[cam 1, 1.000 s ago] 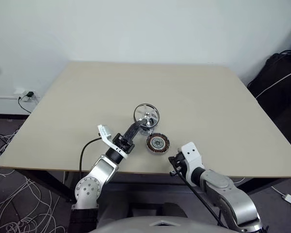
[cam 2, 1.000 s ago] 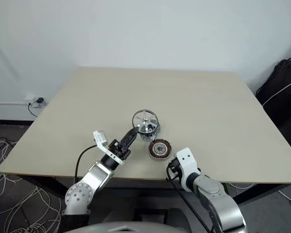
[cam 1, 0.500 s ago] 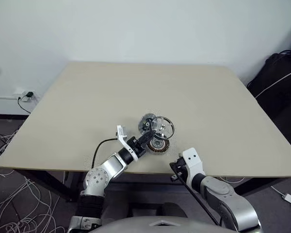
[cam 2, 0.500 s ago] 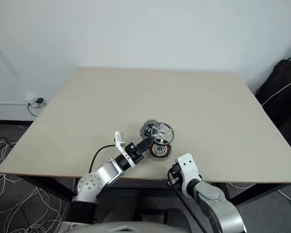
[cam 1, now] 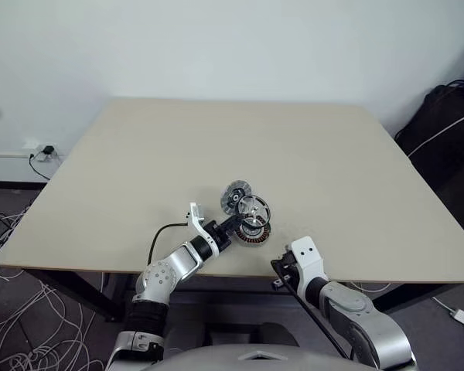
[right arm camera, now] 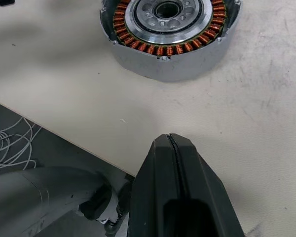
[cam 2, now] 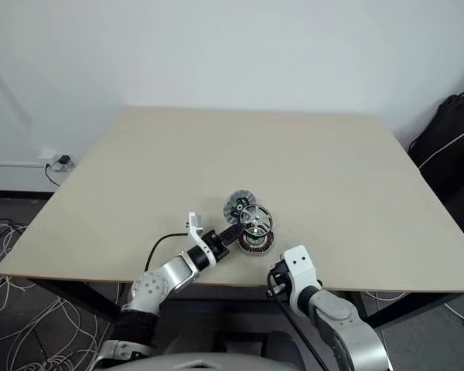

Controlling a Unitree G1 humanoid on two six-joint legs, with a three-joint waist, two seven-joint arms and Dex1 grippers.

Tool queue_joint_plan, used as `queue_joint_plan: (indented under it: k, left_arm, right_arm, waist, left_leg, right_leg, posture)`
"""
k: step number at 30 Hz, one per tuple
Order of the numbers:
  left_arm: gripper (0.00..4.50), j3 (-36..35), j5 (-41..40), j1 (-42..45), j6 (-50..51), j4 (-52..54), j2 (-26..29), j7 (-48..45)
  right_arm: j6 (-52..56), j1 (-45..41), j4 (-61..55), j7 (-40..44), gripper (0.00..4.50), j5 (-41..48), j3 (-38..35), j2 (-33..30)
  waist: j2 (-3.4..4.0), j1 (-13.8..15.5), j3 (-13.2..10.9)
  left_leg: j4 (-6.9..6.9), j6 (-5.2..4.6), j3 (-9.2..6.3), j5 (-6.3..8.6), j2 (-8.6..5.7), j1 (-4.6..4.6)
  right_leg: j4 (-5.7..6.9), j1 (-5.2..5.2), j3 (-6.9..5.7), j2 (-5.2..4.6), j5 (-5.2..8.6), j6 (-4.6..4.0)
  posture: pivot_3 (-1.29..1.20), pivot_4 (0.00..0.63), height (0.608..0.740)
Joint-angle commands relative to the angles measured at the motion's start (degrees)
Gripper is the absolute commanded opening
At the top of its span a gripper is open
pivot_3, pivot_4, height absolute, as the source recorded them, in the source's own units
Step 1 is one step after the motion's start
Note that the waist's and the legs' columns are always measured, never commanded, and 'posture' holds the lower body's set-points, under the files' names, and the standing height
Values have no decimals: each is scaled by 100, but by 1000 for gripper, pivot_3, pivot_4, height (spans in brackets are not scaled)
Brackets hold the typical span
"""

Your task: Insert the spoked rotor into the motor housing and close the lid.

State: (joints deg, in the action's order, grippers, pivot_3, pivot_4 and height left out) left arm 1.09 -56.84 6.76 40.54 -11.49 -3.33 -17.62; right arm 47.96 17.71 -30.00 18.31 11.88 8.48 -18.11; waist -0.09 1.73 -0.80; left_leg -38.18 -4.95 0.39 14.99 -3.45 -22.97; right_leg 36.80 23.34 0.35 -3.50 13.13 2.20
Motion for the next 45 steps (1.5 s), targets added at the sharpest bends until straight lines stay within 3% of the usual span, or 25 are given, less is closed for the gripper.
queue_joint_plan:
  k: [1,19,31,37,45]
  left_arm:
    - [465,48,-13,161,13,6,-669,-88]
    - [465,69,31,98,355,-60,-686,-9]
    - [4386,-3,53,23,257,169,-602,-34]
    - [4471,25,75,-208,209,737,-528,94]
    - [4471,139,554,-438,-24,1158,-334,265]
  right_arm:
    - [-112,-41,-271,-41,0,44,-84,8]
    - [-136,-48,-266,-70,0,52,-53,-5]
    - [-147,-69,-251,-76,0,52,-55,0]
    - [-144,-87,-244,-65,0,59,-46,-2]
    - [-146,-195,-194,-56,0,45,2,0]
  waist:
    - [0,2,0]
    - [0,1,0]
    - [1,-2,2]
    - [4,-18,-1]
    - [4,8,-1]
  left_leg:
    - [0,0,0,0,0,0]
    - [0,0,0,0,0,-1]
    - [-1,-1,0,0,0,0]
    - [-1,0,0,0,1,0]
    - [2,-3,0,2,0,-14]
  right_leg:
    - [0,0,0,0,0,0]
    - [0,1,0,-2,0,0]
    - [0,-3,0,-5,0,12]
    - [1,-1,1,-5,5,37]
    - [-6,10,1,-5,-2,8]
  posture:
    - [0,0,740]
    - [0,0,740]
    - [0,0,740]
    - [0,0,740]
    - [0,0,740]
